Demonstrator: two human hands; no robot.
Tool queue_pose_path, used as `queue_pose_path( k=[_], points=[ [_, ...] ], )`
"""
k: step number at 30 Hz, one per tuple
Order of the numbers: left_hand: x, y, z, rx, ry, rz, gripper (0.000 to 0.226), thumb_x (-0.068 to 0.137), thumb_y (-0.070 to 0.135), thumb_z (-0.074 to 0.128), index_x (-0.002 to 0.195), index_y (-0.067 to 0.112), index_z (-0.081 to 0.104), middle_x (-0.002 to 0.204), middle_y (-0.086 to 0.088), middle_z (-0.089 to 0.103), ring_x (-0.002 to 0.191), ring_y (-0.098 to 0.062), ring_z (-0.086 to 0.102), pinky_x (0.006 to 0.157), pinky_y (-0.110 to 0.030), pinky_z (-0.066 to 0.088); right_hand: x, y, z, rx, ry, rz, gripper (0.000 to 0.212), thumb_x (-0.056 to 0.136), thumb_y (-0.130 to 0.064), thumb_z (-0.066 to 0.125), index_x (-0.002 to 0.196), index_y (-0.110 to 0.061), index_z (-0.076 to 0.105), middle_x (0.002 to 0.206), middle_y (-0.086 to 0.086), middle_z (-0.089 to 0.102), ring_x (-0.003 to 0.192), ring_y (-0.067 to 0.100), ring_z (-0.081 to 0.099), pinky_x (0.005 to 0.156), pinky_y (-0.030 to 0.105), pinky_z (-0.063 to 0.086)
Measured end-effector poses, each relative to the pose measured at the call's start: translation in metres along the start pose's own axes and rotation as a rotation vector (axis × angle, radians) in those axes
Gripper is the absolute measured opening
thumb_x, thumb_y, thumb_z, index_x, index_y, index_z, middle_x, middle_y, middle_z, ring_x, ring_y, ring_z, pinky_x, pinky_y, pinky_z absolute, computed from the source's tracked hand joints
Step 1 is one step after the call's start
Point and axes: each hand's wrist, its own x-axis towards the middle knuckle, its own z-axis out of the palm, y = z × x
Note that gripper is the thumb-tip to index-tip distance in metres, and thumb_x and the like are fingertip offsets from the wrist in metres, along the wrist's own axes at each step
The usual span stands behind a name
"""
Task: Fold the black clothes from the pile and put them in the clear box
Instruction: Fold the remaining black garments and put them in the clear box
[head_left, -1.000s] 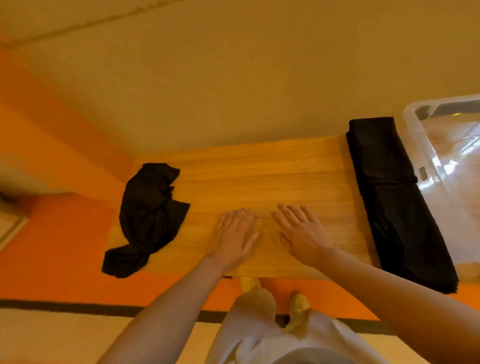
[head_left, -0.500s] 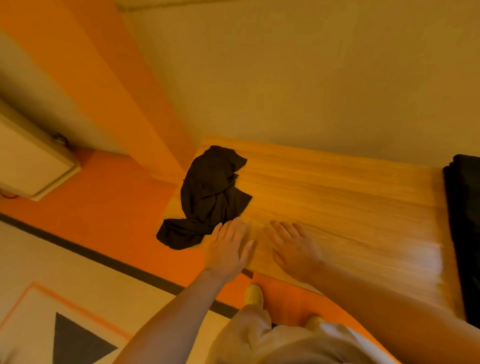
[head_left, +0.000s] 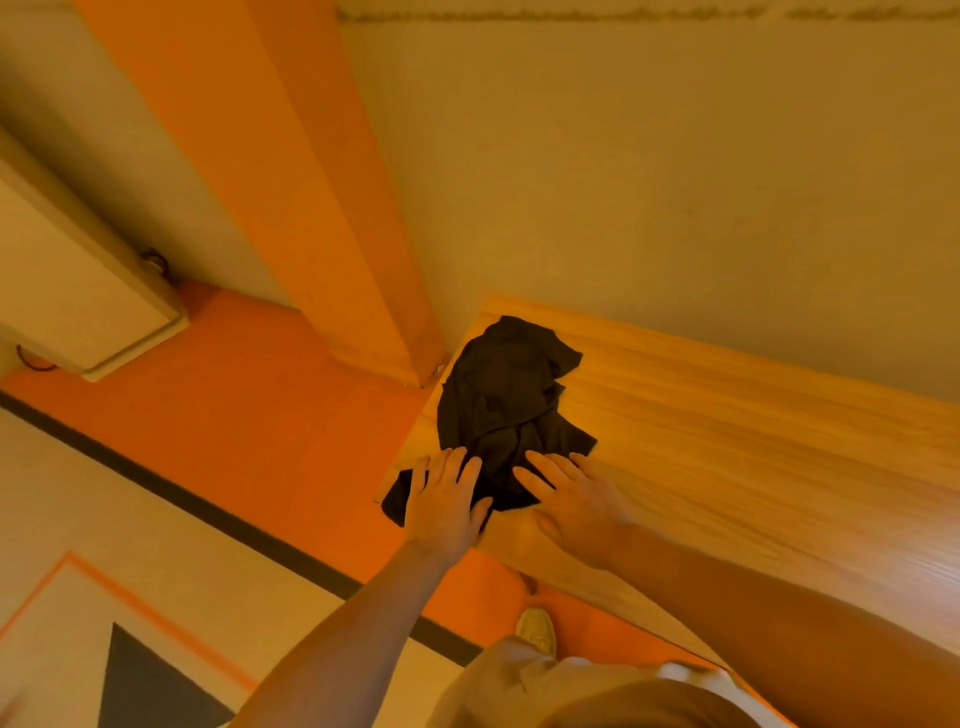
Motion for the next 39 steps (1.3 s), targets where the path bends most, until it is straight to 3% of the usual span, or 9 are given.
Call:
queue_pose_path(
  k=[7, 9, 11, 16, 20, 25, 31, 35, 39],
  points=[
    [0.014, 0.000, 0.000, -0.074, 0.219, 0.111, 0.012, 0.082, 0.026, 0.075, 0.082, 0.021, 0.064, 0.079, 0.006, 0.063, 0.078, -0.016, 0.064, 0.088, -0.037, 0.047, 0.013, 0.002, 0.012, -0.014, 0.070, 0.004, 0.050, 0.049, -0.028, 0.093, 0.094, -0.023, 0.074, 0.097, 0.001, 0.070, 0.083, 0.019, 0.069, 0.074, 0.035, 0.057],
    [0.018, 0.001, -0.008, -0.132, 0.207, 0.085, 0.015, 0.084, 0.023, 0.073, 0.080, 0.018, 0.059, 0.060, 0.007, 0.053, 0.055, -0.015, 0.055, 0.066, -0.033, 0.052, 0.017, 0.007, 0.009, 0.051, 0.125, 0.061, 0.039, 0.054, -0.024, 0.092, 0.088, -0.025, 0.073, 0.088, -0.003, 0.069, 0.077, 0.016, 0.067, 0.073, 0.032, 0.055],
    [0.023, 0.000, -0.017, -0.182, 0.208, 0.066, 0.015, 0.086, 0.023, 0.070, 0.083, 0.016, 0.057, 0.054, 0.007, 0.044, 0.044, -0.012, 0.039, 0.045, -0.025, 0.035, 0.020, 0.012, 0.001, 0.192, 0.193, 0.152, 0.023, 0.075, -0.020, 0.081, 0.096, -0.020, 0.072, 0.091, 0.000, 0.070, 0.084, 0.021, 0.068, 0.078, 0.034, 0.053],
    [0.033, -0.013, -0.030, -0.325, 0.170, 0.162, 0.029, 0.091, 0.037, 0.060, 0.105, 0.012, 0.059, 0.078, -0.001, 0.061, 0.062, -0.015, 0.056, 0.048, -0.027, 0.040, 0.031, 0.029, -0.028, 0.358, 0.302, 0.306, 0.025, 0.096, -0.013, 0.055, 0.119, -0.010, 0.065, 0.109, 0.009, 0.068, 0.103, 0.028, 0.063, 0.089, 0.038, 0.047],
    [0.037, -0.026, -0.043, -0.329, 0.207, 0.125, 0.021, 0.092, 0.023, 0.061, 0.111, 0.015, 0.062, 0.095, -0.002, 0.064, 0.076, -0.020, 0.062, 0.056, -0.027, 0.045, 0.038, 0.054, -0.042, 0.392, 0.361, 0.391, 0.029, 0.097, -0.010, 0.050, 0.124, -0.013, 0.062, 0.116, 0.009, 0.066, 0.105, 0.029, 0.061, 0.087, 0.040, 0.051],
    [0.042, -0.037, -0.058, -0.383, 0.398, -0.035, 0.022, 0.093, 0.028, 0.057, 0.105, 0.012, 0.068, 0.083, -0.003, 0.069, 0.061, -0.021, 0.064, 0.044, -0.031, 0.047, 0.034, 0.071, -0.051, 0.451, 0.424, 0.542, 0.031, 0.100, -0.009, 0.045, 0.126, -0.011, 0.060, 0.119, 0.011, 0.065, 0.107, 0.031, 0.061, 0.090, 0.044, 0.050],
    [0.051, -0.041, -0.090, -0.453, 0.309, -0.292, 0.013, 0.086, 0.013, 0.069, 0.098, 0.018, 0.070, 0.080, -0.005, 0.070, 0.072, -0.025, 0.065, 0.075, -0.045, 0.053, 0.032, 0.078, -0.054, 0.583, 0.540, 0.661, 0.028, 0.100, -0.010, 0.042, 0.119, -0.011, 0.062, 0.105, 0.009, 0.068, 0.093, 0.027, 0.063, 0.076, 0.036, 0.051],
    [0.055, -0.040, -0.110, -0.555, 0.234, -0.366, 0.010, 0.090, 0.020, 0.063, 0.084, 0.027, 0.061, 0.075, -0.004, 0.067, 0.062, -0.019, 0.060, 0.054, -0.038, 0.050, 0.036, 0.083, -0.059, 0.596, 0.497, 0.701, 0.029, 0.097, -0.006, 0.046, 0.122, -0.009, 0.060, 0.118, 0.010, 0.064, 0.107, 0.028, 0.059, 0.088, 0.037, 0.049],
    [0.058, -0.022, -0.125, -0.609, 0.139, -0.266, 0.013, 0.089, 0.015, 0.064, 0.082, 0.025, 0.061, 0.066, 0.009, 0.054, 0.052, -0.007, 0.046, 0.044, -0.016, 0.027, 0.042, 0.070, -0.063, 0.575, 0.324, 0.460, 0.037, 0.090, -0.022, 0.060, 0.127, -0.014, 0.058, 0.129, 0.004, 0.056, 0.118, 0.022, 0.054, 0.098, 0.042, 0.046]
  ],
)
